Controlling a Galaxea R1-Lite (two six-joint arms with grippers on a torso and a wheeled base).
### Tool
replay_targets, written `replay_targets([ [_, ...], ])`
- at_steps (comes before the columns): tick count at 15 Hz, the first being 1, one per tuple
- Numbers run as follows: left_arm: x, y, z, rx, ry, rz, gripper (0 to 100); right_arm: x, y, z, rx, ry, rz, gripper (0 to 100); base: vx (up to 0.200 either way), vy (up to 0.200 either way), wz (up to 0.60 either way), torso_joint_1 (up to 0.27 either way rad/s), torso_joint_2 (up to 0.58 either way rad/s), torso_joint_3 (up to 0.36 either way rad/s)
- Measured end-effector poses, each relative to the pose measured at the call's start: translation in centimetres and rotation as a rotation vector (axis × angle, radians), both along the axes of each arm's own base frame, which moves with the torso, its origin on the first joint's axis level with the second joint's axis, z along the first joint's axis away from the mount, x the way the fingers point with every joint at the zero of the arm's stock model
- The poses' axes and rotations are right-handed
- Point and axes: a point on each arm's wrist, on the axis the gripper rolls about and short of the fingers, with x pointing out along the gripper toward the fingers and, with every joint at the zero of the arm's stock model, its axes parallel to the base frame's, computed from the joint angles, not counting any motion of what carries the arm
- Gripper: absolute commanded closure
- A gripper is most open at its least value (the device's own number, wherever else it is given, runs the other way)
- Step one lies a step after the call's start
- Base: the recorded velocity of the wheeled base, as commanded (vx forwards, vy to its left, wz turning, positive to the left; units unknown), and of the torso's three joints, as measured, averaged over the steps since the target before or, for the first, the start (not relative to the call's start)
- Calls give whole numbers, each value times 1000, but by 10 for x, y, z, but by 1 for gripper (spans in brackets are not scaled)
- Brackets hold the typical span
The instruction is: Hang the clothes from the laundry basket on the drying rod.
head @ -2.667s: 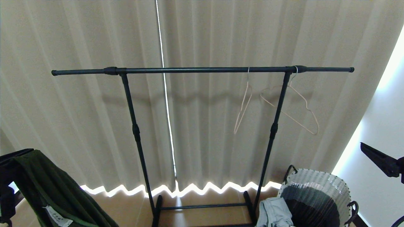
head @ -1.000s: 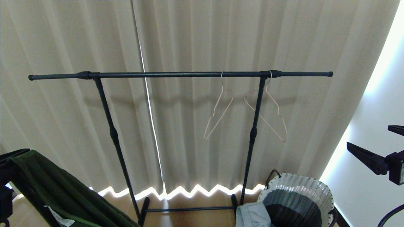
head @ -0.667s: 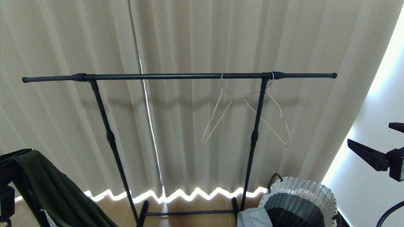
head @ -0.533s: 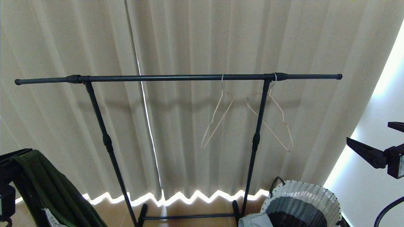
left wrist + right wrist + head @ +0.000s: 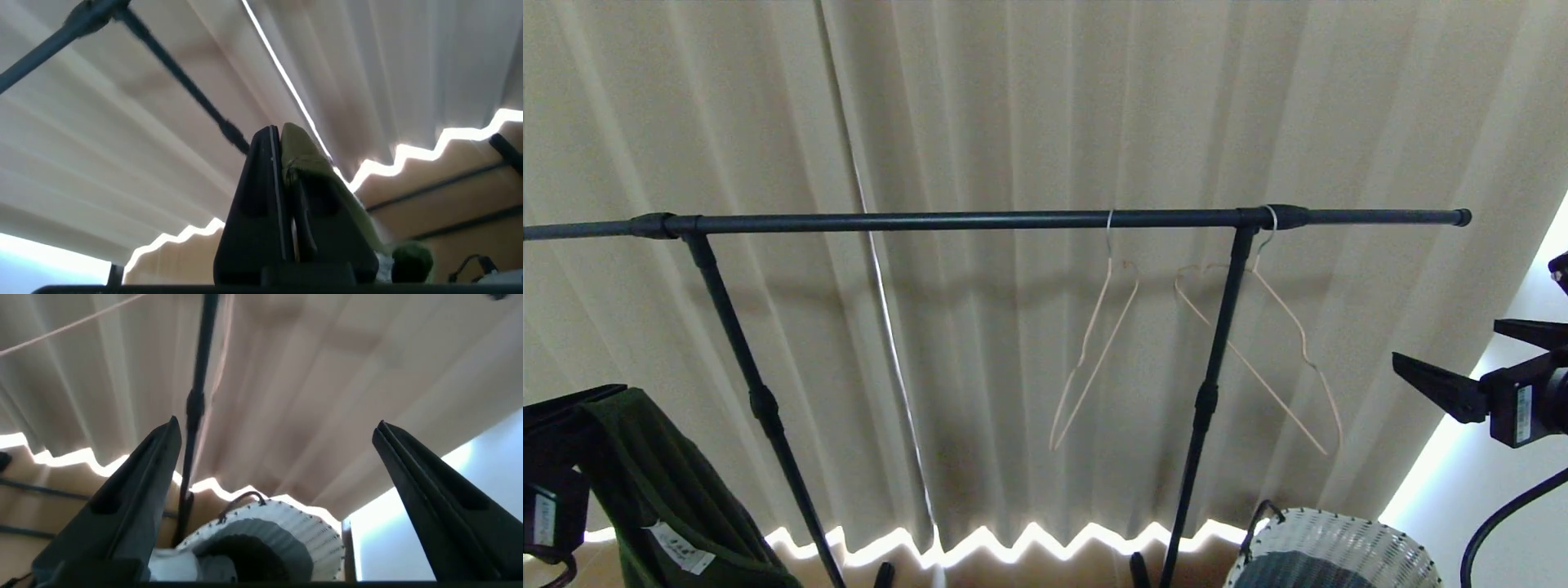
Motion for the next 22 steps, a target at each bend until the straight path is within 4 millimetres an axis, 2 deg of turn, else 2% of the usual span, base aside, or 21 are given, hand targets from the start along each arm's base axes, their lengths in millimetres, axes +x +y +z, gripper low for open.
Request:
replay_targets([
  [7,8,-2,-3,12,21,-2,100,39,10,-22,68,139,-16,0,0,0,0,0,0,0],
  [12,10,-3,-6,17,36,0,100,86,31,-36,104,222,-6,0,0,0,0,0,0,0],
  [15,10,-3,-8,22,45,-1,100,105,38,-44,126,252,-15,0,0,0,0,0,0,0],
  [22,10,-3,-11,34,52,-8,100,121,41,-61,148,307,-39,0,0,0,0,0,0,0],
])
